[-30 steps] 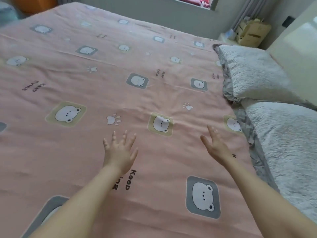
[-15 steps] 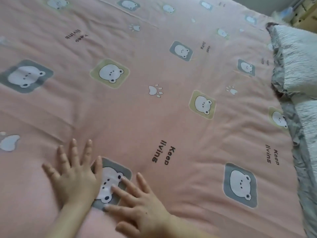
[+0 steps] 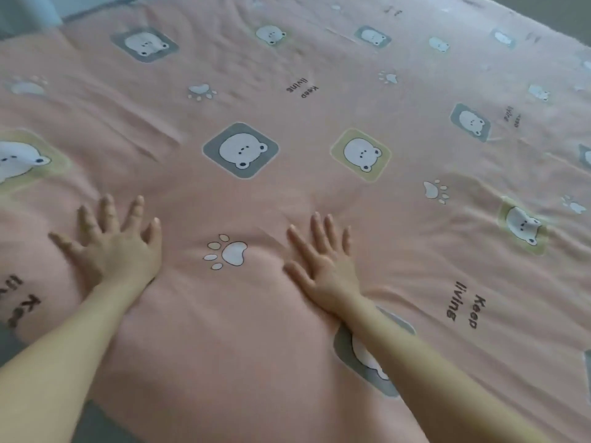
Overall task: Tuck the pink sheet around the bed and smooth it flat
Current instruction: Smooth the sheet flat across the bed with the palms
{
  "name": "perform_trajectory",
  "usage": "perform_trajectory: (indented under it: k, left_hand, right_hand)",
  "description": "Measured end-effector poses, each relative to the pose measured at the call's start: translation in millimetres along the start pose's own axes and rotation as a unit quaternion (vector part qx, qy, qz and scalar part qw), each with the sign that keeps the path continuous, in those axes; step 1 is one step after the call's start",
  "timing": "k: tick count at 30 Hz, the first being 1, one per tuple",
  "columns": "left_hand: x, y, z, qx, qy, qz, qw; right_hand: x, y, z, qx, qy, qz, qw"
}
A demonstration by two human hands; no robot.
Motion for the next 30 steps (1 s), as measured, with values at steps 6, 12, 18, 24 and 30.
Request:
perform_trajectory:
  k: [6,12,18,24,30]
  left_hand:
    - [-49.9,-11.1,-10.5,-0.083,-0.073,-0.040,0.993]
    - [-56.0,-42.4,35.6,0.052,0.082,-0.034,0.995]
    - [-111.5,-23.9,166.5,0.032,0.050,0.020,0.998]
    - [-152.1,0.0,162.8,0.014,-0.018,-0.107,0.994]
    - [-170.8,0.5,144.0,-0.083,-0.050,-0.189,0.977]
  right_hand:
    - [-133.1,2.3,-34.8,-0.083,-0.224,0.025,0.971]
    - [-87.6,-40.3,90.3,0.066,0.014,0.143,0.987]
    - [-83.6,-0.5,198.3,-0.023,0.189,0.032,0.981]
    - [-280.0,61.2,192.3,-0.052,-0.155,0.010,0.986]
    - [-313.7,48.9,122.3,-0.109,-0.214,0.015,0.971]
Point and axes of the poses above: each hand's wrist, its own z-axis towards the middle knuckle, its own y-axis out of the palm, x = y × z, the point moved 5 cm from there along z, towards the middle knuckle, and after that the axes turned 9 degrees about -y, right-handed, at the moved point
